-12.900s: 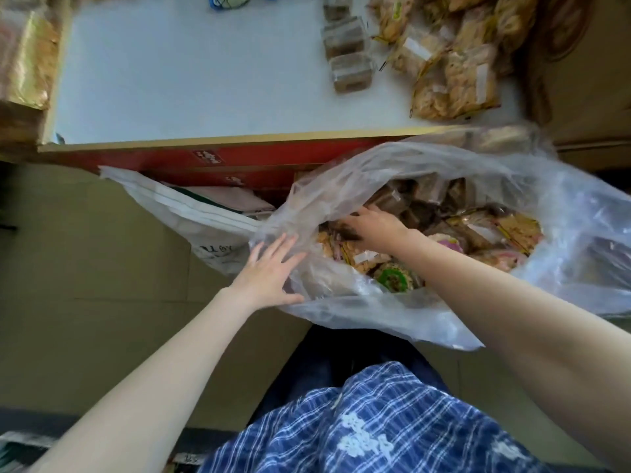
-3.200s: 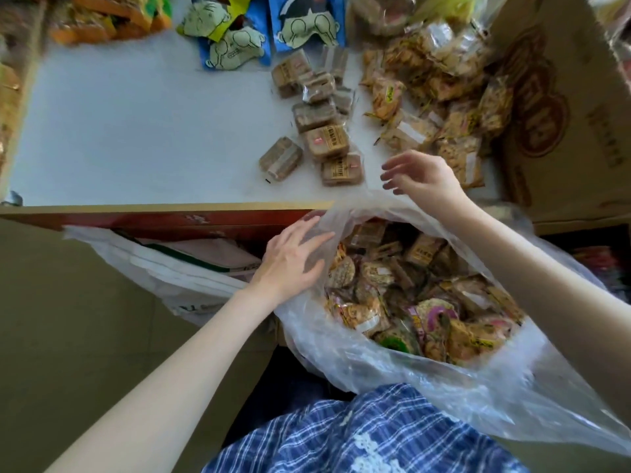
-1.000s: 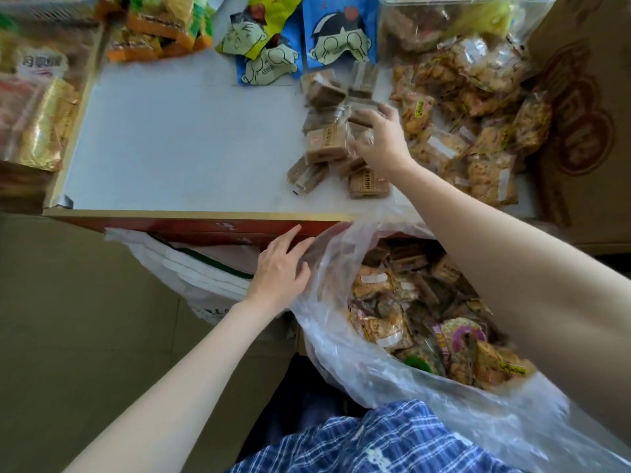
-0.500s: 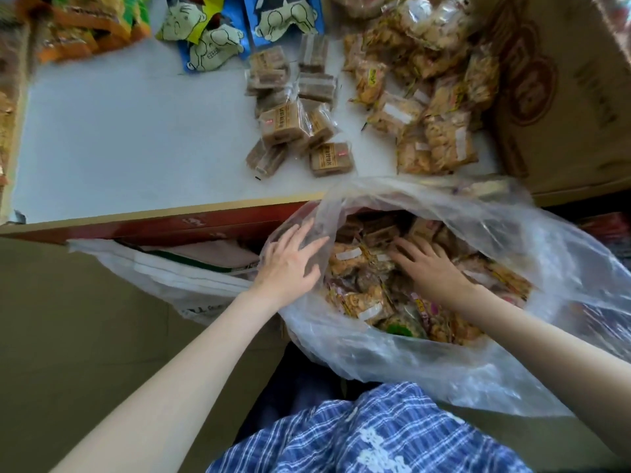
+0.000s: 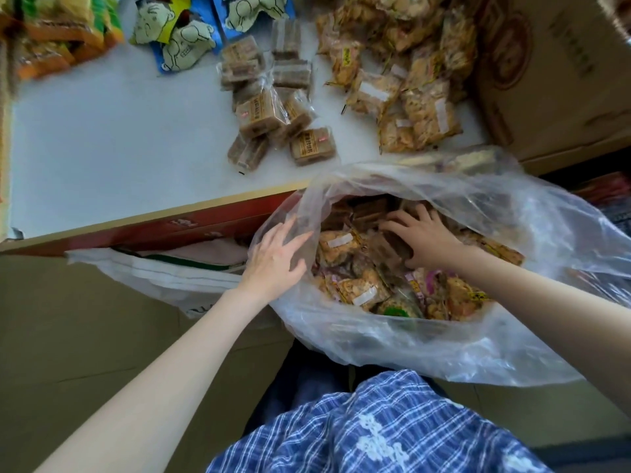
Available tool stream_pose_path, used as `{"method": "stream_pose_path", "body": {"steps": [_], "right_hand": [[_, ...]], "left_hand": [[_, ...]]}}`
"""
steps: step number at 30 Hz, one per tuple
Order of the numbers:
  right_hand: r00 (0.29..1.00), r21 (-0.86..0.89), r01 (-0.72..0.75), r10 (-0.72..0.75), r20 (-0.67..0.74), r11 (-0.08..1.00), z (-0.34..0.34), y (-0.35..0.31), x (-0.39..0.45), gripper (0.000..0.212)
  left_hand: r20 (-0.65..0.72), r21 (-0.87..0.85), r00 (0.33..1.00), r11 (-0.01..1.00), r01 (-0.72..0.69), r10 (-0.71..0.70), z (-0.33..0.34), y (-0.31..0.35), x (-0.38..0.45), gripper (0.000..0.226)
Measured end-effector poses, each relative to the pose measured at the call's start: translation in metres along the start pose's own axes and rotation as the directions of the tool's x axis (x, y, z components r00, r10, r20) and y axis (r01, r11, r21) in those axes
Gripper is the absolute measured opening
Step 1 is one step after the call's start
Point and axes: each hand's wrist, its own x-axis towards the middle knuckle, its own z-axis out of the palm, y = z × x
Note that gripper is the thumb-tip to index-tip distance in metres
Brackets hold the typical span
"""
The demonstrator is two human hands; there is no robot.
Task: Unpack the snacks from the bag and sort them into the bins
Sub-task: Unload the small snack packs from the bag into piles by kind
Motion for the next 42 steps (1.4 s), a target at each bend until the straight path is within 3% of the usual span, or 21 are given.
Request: {"method": "stream_pose_path", "body": {"steps": [2, 6, 10, 14, 15, 16, 19, 24, 30, 33, 36, 42], "right_hand": [[0.999, 0.341, -0.026, 0.014, 0.038, 0.94, 0.008, -0.004, -0.004, 0.087], [0.99, 0.767, -0.121, 0.134, 0.046, 0.631, 0.002, -0.017, -0.009, 0.083], [0.987, 0.956, -0.063, 0.16, 0.017, 0.288, -0.036, -0.028, -0.016, 0.059], [0.993, 0.995, 0.039, 0.111, -0.029, -0.088, -0.089, -0.037, -0.013, 0.051], [0.99, 0.988, 0.066, 0.137, -0.046, -0.141, -0.103, -0.039, -0.006, 0.047], [0.981, 0.986, 0.093, 0.182, -0.066, -0.141, -0.117, -0.042, 0.001, 0.045], [0.936, 0.989, 0.149, 0.324, -0.14, -0.002, -0.148, -0.051, 0.04, 0.052], [0.877, 0.984, 0.119, 0.45, -0.168, 0.134, -0.176, -0.07, 0.117, 0.075], [0.832, 0.9, 0.104, 0.458, -0.312, 0.424, -0.215, -0.09, 0.17, 0.078], [0.841, 0.858, 0.1, 0.419, -0.344, 0.504, -0.23, -0.089, 0.179, 0.073], [0.848, 0.88, 0.113, 0.416, -0.327, 0.462, -0.227, -0.079, 0.167, 0.052], [0.855, 0.956, 0.171, 0.446, -0.265, 0.239, -0.166, -0.045, 0.062, 0.015]], "left_hand": [[0.004, -0.012, 1.0, 1.0, 0.005, -0.005, 0.004, 0.001, 0.0, 0.051], [0.014, -0.029, 1.0, 0.999, 0.028, -0.028, 0.006, 0.006, -0.001, 0.051], [-0.115, -0.11, 0.993, 0.994, 0.004, -0.017, -0.001, 0.008, -0.001, 0.047], [-0.296, -0.176, 0.953, 0.984, 0.007, -0.059, -0.013, 0.009, -0.001, 0.04], [-0.311, -0.179, 0.947, 0.984, 0.022, -0.077, -0.016, 0.007, 0.0, 0.039], [-0.319, -0.18, 0.943, 0.983, 0.036, -0.093, -0.019, 0.005, 0.0, 0.038], [-0.317, -0.195, 0.937, 0.977, 0.085, -0.145, -0.025, -0.006, -0.001, 0.039], [-0.319, -0.244, 0.923, 0.96, 0.138, -0.214, -0.029, -0.024, -0.006, 0.042], [-0.319, -0.248, 0.917, 0.955, 0.162, -0.238, -0.035, -0.046, -0.015, 0.042], [-0.306, -0.229, 0.921, 0.958, 0.173, -0.24, -0.037, -0.056, -0.016, 0.043], [-0.272, -0.245, 0.933, 0.955, 0.169, -0.235, -0.036, -0.056, -0.012, 0.043], [-0.224, -0.254, 0.97, 0.967, 0.032, -0.092, -0.026, -0.027, -0.003, 0.044]]}}
